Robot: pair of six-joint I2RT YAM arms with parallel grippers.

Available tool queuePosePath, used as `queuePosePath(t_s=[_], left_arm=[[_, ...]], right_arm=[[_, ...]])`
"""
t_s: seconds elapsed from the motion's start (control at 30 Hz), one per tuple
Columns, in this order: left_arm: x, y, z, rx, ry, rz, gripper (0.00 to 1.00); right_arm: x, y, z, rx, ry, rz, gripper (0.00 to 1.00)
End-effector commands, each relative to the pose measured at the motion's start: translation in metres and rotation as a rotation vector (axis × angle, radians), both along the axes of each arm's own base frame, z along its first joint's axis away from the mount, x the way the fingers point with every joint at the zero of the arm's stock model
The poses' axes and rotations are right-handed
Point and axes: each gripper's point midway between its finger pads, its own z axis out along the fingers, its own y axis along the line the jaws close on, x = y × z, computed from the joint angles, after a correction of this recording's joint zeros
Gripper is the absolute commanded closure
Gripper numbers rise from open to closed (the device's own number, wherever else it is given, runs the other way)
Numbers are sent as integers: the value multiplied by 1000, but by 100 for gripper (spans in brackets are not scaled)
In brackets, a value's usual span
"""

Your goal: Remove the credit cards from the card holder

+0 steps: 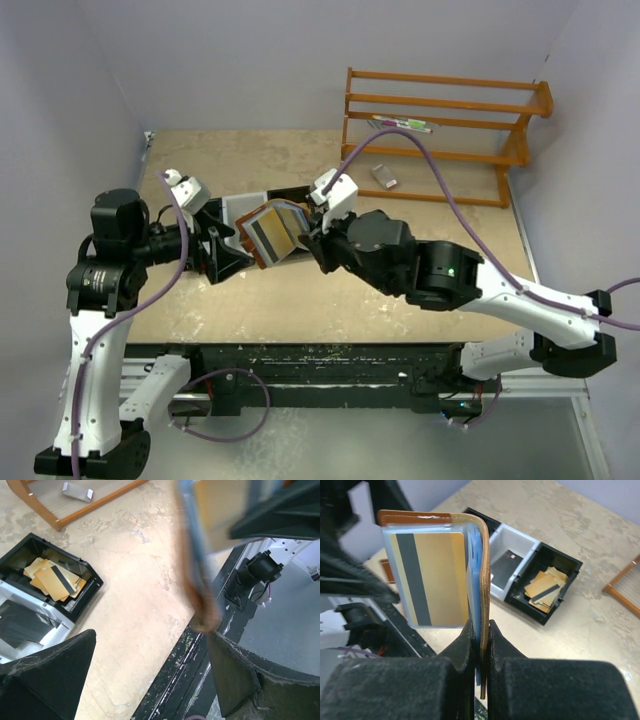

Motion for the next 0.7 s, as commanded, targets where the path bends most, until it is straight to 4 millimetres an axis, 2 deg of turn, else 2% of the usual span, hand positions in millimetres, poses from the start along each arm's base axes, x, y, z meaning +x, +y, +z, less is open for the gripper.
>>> queuePosePath(t_s=[0.0, 0.03, 0.17, 0.3, 0.43, 0.5, 0.57, 0.67], left_arm=[[7, -6, 17, -77, 4, 6, 4], [1, -11, 23, -113, 25, -29, 1], [-34, -28, 42, -243, 102, -248, 1], [-47, -28, 48, -242, 25, -271, 1], [-52, -27, 45, -220, -15, -271, 1], [-43, -24, 37, -192, -19, -216, 1], [-21, -16, 25, -148, -13, -97, 2], [-1, -11, 9, -115, 56, -23, 16]], right_arm=[[-18, 3, 32, 154, 8, 98, 100], [-18, 4, 31, 151, 10, 99, 100], [-15, 10, 32, 147, 5, 96, 100], [-12, 14, 37, 158, -3, 83, 100], [-10, 15, 40, 154, -9, 76, 100], [-9, 18, 43, 164, -8, 76, 100], [-13, 23, 48, 185, -1, 103, 100], [-23, 34, 54, 223, 19, 168, 100]])
